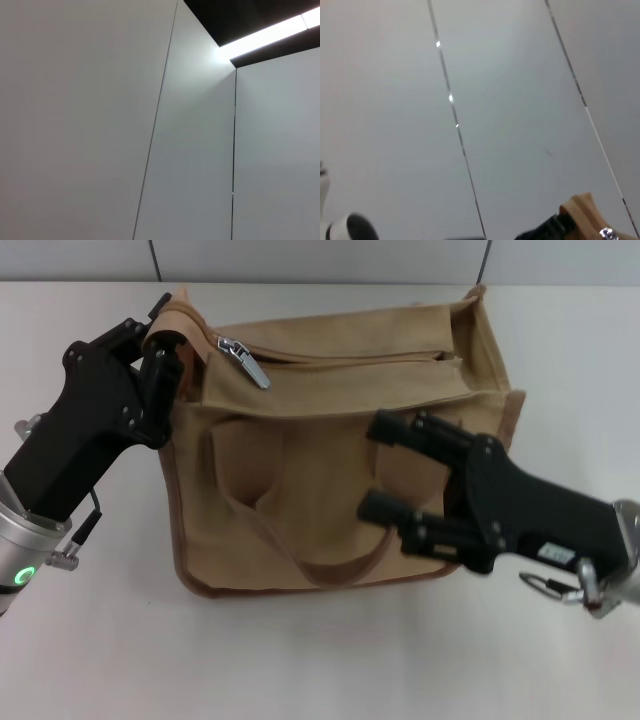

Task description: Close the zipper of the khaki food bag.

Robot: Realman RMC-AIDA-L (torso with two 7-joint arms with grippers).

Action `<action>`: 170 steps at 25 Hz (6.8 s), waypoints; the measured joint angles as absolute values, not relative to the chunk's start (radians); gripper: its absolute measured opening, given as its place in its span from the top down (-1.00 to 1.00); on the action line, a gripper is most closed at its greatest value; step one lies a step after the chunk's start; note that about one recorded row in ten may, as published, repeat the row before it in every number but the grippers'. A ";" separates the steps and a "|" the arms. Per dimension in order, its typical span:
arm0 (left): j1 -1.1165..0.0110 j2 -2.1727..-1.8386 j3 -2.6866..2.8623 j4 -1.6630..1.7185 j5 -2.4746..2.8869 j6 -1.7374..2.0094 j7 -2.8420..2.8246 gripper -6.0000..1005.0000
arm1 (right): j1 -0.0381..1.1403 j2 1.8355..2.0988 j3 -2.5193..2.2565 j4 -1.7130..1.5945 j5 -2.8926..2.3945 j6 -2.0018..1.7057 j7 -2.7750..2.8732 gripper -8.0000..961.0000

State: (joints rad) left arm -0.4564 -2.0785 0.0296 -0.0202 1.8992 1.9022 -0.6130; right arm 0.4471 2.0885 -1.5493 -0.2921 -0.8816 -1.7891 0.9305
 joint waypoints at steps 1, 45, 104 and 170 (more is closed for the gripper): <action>-0.456 -2.079 0.036 -0.021 1.899 1.913 -0.611 0.94 | 0.454 2.087 -1.544 -0.299 -0.875 -1.785 0.977 -0.69; -0.537 -2.080 0.021 -0.009 1.897 1.867 -0.614 0.94 | 0.674 2.086 -1.492 -0.499 -1.054 -1.424 1.528 -0.69; -0.462 -2.073 -0.091 0.003 1.892 1.847 -0.606 0.94 | 0.615 2.081 -1.447 -0.498 -1.060 -1.402 1.427 0.97; -0.164 -1.992 0.581 0.493 1.915 2.000 -0.865 -0.56 | 0.369 2.079 -1.095 -0.434 -1.375 -1.891 0.835 -0.49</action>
